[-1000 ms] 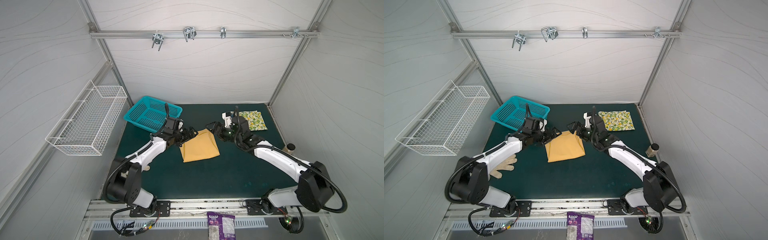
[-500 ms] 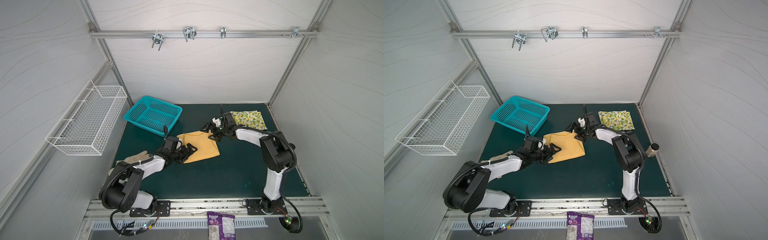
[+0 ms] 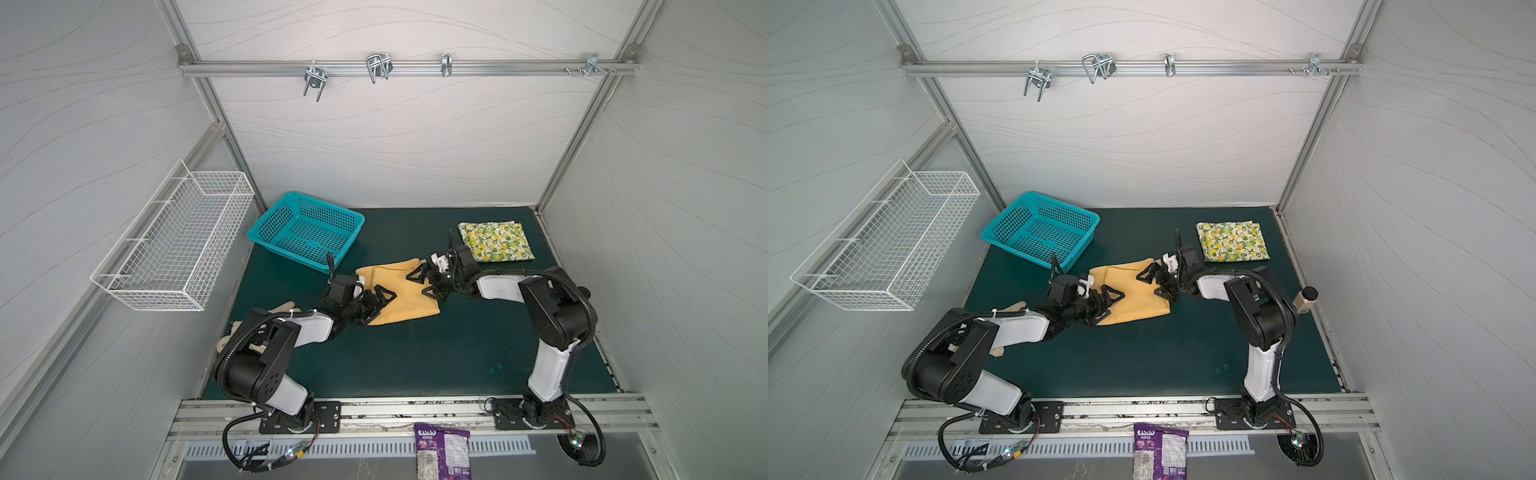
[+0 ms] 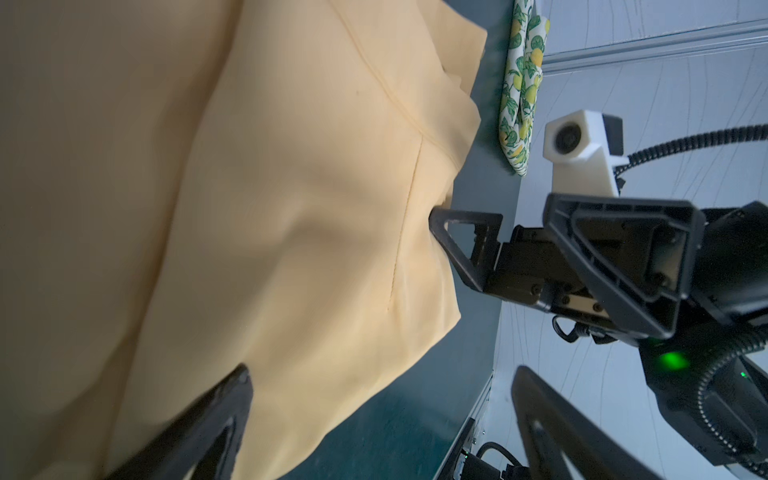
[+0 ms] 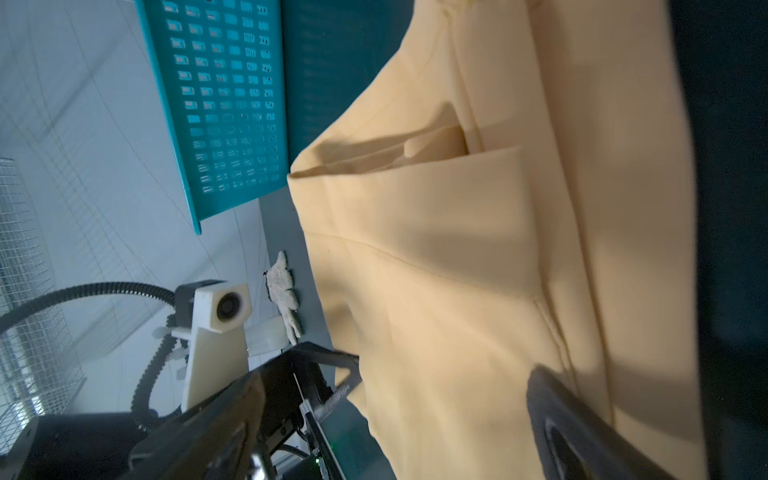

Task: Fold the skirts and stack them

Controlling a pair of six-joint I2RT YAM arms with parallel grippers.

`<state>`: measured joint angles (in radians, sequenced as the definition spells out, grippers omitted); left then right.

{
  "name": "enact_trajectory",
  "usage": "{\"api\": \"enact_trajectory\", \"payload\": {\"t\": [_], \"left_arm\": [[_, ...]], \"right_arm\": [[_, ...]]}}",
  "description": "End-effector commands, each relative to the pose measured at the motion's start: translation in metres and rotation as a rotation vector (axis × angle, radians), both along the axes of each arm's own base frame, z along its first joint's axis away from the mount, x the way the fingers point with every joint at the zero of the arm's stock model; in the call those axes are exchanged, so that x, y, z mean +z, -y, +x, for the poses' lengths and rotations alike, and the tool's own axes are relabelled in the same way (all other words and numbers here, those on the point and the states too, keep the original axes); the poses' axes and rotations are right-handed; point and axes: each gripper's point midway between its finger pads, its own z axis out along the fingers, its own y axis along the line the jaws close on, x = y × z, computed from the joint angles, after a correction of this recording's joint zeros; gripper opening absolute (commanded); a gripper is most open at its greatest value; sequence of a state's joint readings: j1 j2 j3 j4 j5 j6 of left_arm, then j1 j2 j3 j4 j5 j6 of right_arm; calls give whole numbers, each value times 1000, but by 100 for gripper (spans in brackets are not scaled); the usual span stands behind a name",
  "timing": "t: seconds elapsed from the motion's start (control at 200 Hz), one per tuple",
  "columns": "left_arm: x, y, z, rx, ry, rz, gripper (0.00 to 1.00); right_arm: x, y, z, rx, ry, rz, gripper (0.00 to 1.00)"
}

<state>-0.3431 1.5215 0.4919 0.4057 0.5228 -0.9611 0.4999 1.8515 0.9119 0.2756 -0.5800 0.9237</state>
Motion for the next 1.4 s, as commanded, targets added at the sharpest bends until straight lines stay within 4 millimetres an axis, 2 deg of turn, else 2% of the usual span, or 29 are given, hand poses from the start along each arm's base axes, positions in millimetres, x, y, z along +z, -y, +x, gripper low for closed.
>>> {"api": "enact_trajectory", "payload": {"t": [0.0, 0.085, 0.21, 0.455, 0.515, 0.645, 0.735, 0.82, 0.916, 1.046, 1.131, 1.246, 1.396], "left_arm": [[-56, -47, -24, 57, -211, 200, 98], [-52, -56, -19, 41, -222, 236, 98], [-46, -56, -16, 4, -222, 247, 98], [-47, -56, -35, 19, -213, 199, 98], [-44, -56, -38, 16, -203, 194, 98], [-26, -54, -34, 8, -152, 180, 98], [-4, -50, -29, 3, -108, 155, 98], [22, -47, -25, 5, -56, 128, 98], [56, -47, -22, 11, 16, 112, 99], [92, -57, -27, 41, 77, 156, 98], [96, -75, -37, 62, 55, 271, 98], [88, -100, -51, 102, 12, 413, 98], [77, -119, -64, 160, 2, 486, 98]], "right_arm": [[-13, 13, -6, -83, -27, -17, 99], [-13, 13, -13, -95, -26, -10, 99], [-7, 2, -16, -85, -11, -5, 99], [19, -8, 15, -47, 57, -51, 99], [32, -9, 23, -29, 97, -67, 99], [53, -1, 21, -24, 183, -138, 99], [56, 7, 12, -7, 213, -206, 99], [49, 15, -1, 21, 227, -302, 99], [33, 22, -14, 58, 219, -382, 99], [15, 22, -28, 100, 202, -435, 99], [4, 19, -34, 134, 196, -471, 99], [-7, 16, -35, 149, 201, -513, 99], [-23, 10, -37, 169, 180, -545, 95]]}}
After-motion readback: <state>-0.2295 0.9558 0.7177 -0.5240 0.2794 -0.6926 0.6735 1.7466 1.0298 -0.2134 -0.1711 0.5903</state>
